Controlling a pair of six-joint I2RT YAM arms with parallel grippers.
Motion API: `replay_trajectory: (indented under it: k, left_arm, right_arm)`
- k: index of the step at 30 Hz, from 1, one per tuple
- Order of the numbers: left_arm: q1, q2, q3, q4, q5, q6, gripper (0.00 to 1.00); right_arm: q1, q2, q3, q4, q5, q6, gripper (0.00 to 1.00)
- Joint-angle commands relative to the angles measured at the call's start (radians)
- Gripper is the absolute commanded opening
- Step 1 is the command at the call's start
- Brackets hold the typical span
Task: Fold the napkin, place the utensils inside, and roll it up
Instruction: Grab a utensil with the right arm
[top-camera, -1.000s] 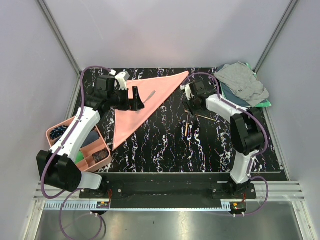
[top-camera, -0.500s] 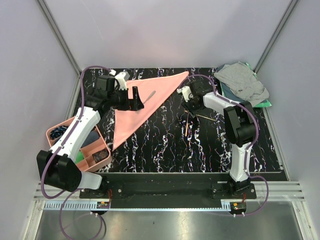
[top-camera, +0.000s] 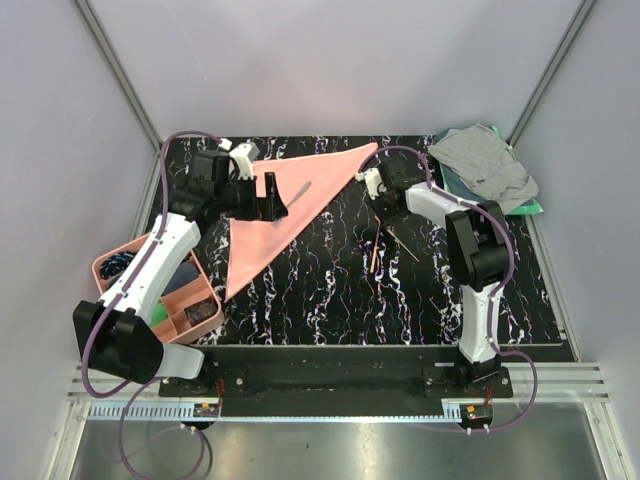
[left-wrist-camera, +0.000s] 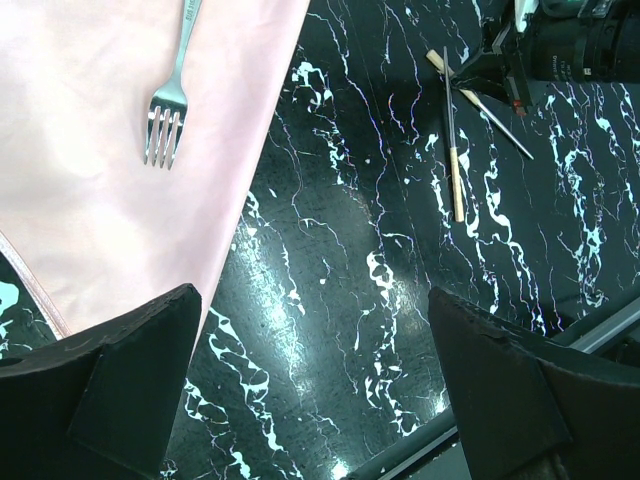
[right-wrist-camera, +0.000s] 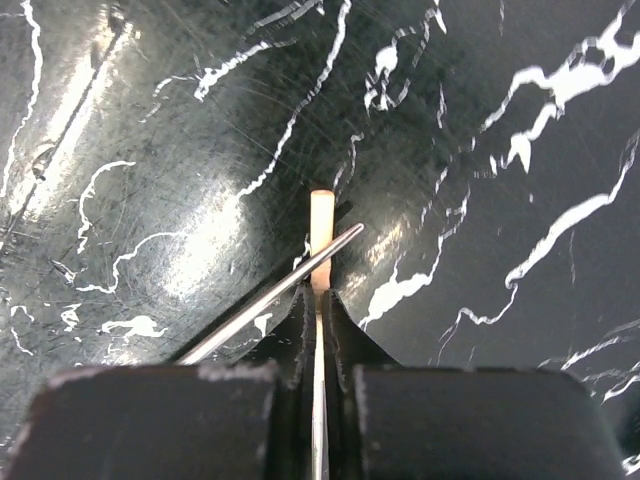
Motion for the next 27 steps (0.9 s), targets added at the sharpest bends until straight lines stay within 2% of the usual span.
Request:
replay_trajectory:
  k: [1, 3, 7, 12, 17, 24, 26, 27]
  left_arm:
    - [-0.004, -0.004, 0.044, 0.017, 0.007, 0.004, 0.99]
    - [-0.004, -0.007, 0.044, 0.019, 0.009, 0.001, 0.99]
    - [-0.004, -0.01, 0.041, 0.022, 0.02, -0.005, 0.99]
    - [-0.004, -0.013, 0.037, 0.031, 0.038, -0.014, 0.99]
    - [-0.004, -0.018, 0.034, 0.036, 0.044, -0.016, 0.99]
    - [-0.004, -0.029, 0.031, 0.04, 0.044, -0.016, 0.99]
    - [-0.005, -0.03, 0.031, 0.04, 0.043, -0.016, 0.99]
    - [-0.004, -0.03, 0.031, 0.04, 0.041, -0.014, 0.99]
  right_arm:
    - [-0.006, -0.044, -0.055, -0.069, 0.045, 0.124, 0.0]
    - [-0.004, -0.073, -0.064, -0.118, 0.061, 0.167, 0.0]
    - [-0.004, -0.113, -0.053, -0.246, 0.231, 0.316, 0.0]
    - [-0.004, -0.199, -0.03, -0.358, 0.286, 0.462, 0.0]
    - [-0.004, -0.23, 0.059, -0.458, 0.276, 0.53, 0.0]
    - [-0.004, -0.201, -0.001, -0.402, 0.204, 0.495, 0.0]
    - [0.001, -0.189, -0.006, -0.373, 0.1, 0.482, 0.13]
    - [0.008, -0.186, -0.019, -0.362, -0.004, 0.461, 0.26]
